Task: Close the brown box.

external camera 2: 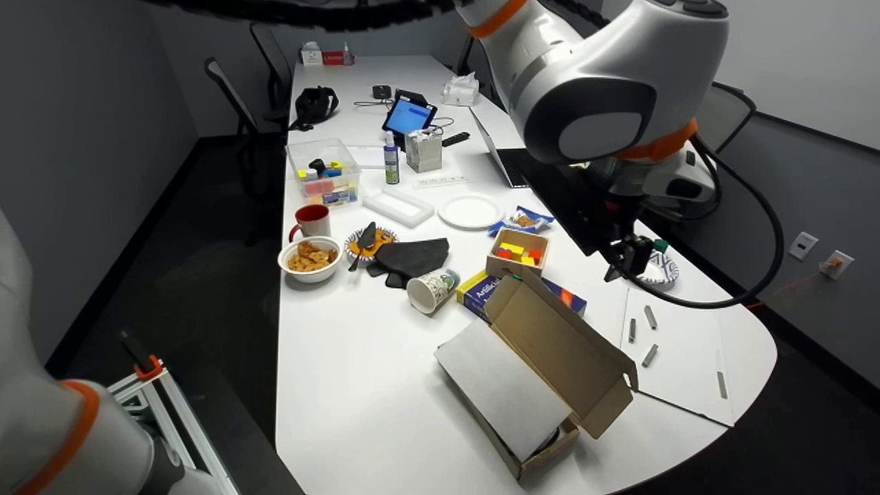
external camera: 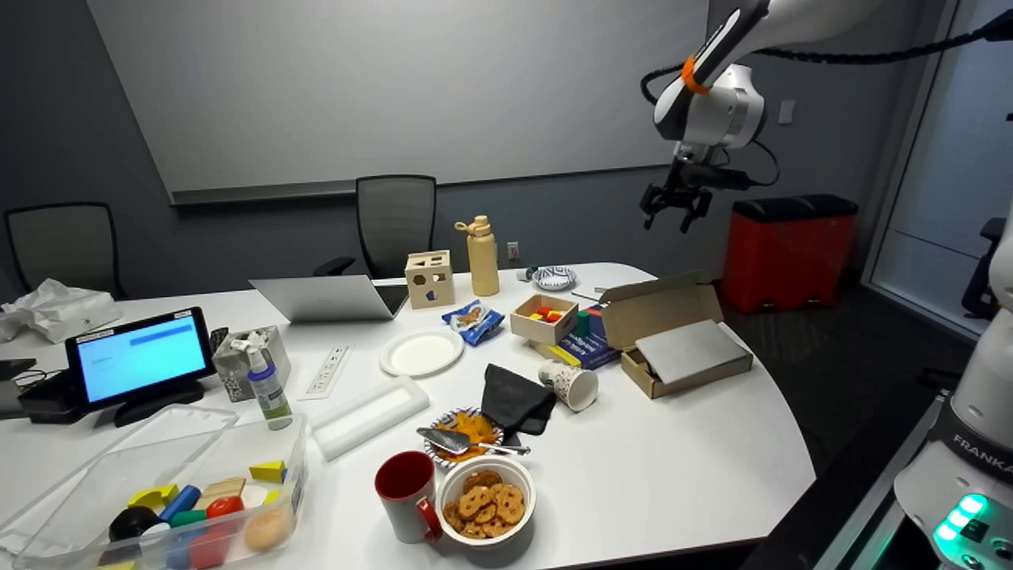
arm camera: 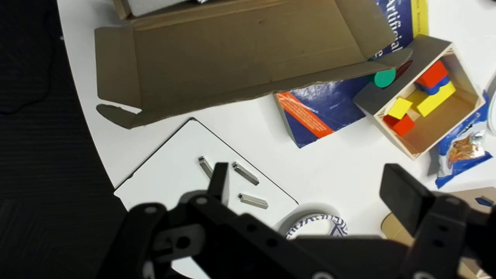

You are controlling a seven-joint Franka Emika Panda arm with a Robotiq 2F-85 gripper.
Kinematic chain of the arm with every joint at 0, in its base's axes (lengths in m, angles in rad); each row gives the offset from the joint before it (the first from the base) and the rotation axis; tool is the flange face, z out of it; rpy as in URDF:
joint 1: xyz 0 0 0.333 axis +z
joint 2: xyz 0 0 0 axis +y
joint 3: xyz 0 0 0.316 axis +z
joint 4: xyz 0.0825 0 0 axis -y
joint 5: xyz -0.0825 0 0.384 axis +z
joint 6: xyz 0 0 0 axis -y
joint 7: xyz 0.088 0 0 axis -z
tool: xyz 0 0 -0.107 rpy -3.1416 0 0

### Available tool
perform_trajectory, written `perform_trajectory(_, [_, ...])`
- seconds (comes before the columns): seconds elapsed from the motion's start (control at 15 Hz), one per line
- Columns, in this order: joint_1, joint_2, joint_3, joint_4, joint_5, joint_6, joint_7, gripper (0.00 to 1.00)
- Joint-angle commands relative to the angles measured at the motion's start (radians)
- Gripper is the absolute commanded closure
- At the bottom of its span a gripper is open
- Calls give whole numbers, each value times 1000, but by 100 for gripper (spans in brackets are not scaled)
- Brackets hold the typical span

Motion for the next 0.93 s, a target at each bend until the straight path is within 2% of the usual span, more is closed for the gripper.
perform_trajectory(0.0, [-52,156,46,127,-66,25,29,0])
perform_trajectory(0.4, [-107,291,90,178,-119,46,38,0])
perform_trajectory(0.87, [-136,364,100,195,-168,71,56,0])
